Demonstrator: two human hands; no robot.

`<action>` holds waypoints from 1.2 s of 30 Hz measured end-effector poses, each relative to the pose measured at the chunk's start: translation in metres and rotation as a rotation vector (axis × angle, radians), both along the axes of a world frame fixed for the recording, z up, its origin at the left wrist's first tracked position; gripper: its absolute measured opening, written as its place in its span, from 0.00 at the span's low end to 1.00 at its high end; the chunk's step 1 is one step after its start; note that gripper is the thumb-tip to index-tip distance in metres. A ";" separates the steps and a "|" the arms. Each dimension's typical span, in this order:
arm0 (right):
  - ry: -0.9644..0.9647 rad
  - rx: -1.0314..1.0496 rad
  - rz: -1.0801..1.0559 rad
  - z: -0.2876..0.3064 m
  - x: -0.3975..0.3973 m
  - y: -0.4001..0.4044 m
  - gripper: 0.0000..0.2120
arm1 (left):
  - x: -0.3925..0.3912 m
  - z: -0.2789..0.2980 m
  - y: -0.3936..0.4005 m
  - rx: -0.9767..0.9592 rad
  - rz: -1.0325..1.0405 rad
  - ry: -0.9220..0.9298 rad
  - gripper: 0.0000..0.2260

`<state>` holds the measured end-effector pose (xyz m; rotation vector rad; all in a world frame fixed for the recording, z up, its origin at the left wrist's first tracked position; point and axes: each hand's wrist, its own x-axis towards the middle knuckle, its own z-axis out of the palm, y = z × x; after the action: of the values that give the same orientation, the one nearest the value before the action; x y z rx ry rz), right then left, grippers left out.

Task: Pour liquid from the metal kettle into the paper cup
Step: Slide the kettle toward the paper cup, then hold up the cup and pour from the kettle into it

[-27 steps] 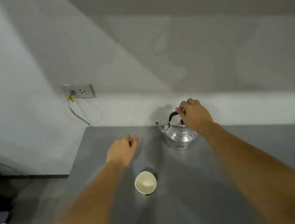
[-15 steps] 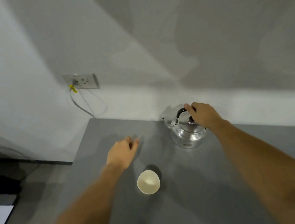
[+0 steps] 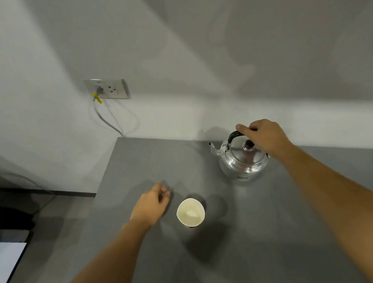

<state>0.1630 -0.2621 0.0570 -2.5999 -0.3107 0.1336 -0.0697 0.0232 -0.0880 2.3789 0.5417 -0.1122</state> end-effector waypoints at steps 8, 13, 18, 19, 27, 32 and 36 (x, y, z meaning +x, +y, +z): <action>-0.064 -0.050 0.090 0.038 -0.058 -0.004 0.29 | -0.041 -0.016 -0.025 -0.145 -0.088 0.039 0.21; -0.072 -0.095 0.153 0.051 -0.091 -0.002 0.28 | -0.046 -0.015 -0.037 -0.154 -0.189 0.027 0.34; -0.085 -0.110 0.188 0.053 -0.118 0.003 0.28 | -0.044 -0.013 -0.053 -0.241 -0.147 0.008 0.43; -0.090 -0.121 0.197 0.053 -0.123 0.004 0.29 | -0.044 -0.013 -0.056 -0.258 -0.131 -0.010 0.42; -0.069 -0.265 0.252 0.050 -0.151 0.019 0.29 | -0.038 -0.010 -0.069 -0.386 -0.056 -0.112 0.38; -0.070 -0.337 0.283 0.048 -0.159 0.031 0.27 | -0.037 -0.010 -0.071 -0.380 -0.022 -0.116 0.36; -0.136 -0.423 0.324 0.048 -0.163 0.040 0.26 | -0.037 -0.011 -0.072 -0.390 -0.005 -0.131 0.34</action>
<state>-0.0005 -0.2223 0.1046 -2.9603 -0.8326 0.1477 -0.1068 -0.0491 -0.0988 1.9921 0.4088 -0.0575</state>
